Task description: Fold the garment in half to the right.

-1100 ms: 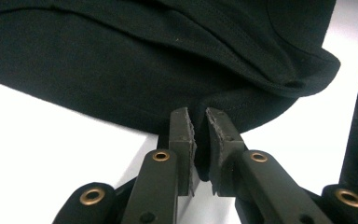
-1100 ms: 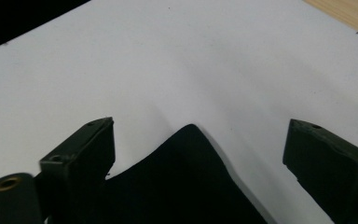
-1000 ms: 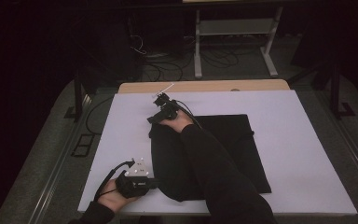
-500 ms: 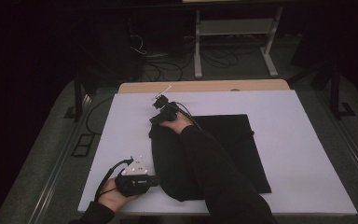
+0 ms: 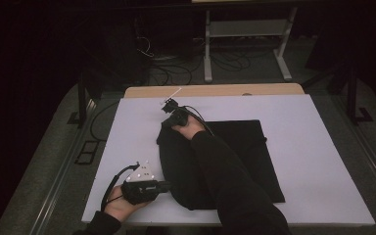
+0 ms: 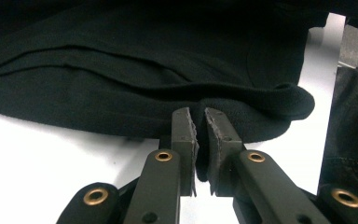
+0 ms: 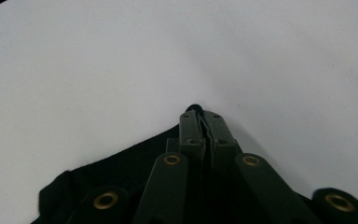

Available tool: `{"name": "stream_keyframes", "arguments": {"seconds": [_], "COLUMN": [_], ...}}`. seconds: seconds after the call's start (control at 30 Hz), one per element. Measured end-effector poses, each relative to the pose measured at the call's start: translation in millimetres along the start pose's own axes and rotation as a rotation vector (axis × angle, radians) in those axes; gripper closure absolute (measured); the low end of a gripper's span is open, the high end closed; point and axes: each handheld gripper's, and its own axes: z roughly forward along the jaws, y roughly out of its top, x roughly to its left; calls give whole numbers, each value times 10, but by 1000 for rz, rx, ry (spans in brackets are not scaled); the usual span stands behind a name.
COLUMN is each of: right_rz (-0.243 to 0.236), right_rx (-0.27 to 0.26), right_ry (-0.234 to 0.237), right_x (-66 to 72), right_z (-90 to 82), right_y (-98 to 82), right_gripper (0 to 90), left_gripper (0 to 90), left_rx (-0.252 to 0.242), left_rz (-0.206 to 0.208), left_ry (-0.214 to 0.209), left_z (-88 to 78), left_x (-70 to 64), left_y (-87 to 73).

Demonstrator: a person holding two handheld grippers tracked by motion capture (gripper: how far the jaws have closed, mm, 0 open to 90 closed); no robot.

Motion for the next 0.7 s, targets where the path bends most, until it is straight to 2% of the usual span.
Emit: {"name": "stream_keyframes", "arguments": {"seconds": [0.17,0.5,0.7], "right_rz": [3,4,8], "right_rx": [-21,-74,-87], "right_ry": [20,42,31], "right_x": [-11,-14,-31], "right_z": [-139,-445,-605], "right_y": [-6,-31,-44], "right_gripper": [867,867,867], "left_gripper": [810,810,810], "left_rx": [-10,-61,-80], "left_rz": [6,-12,-13], "left_ry": [-1,-12,-11], "left_z": [-12,-97,-120], "left_x": [-8,-19,-25], "left_y": [29,90,130]}}
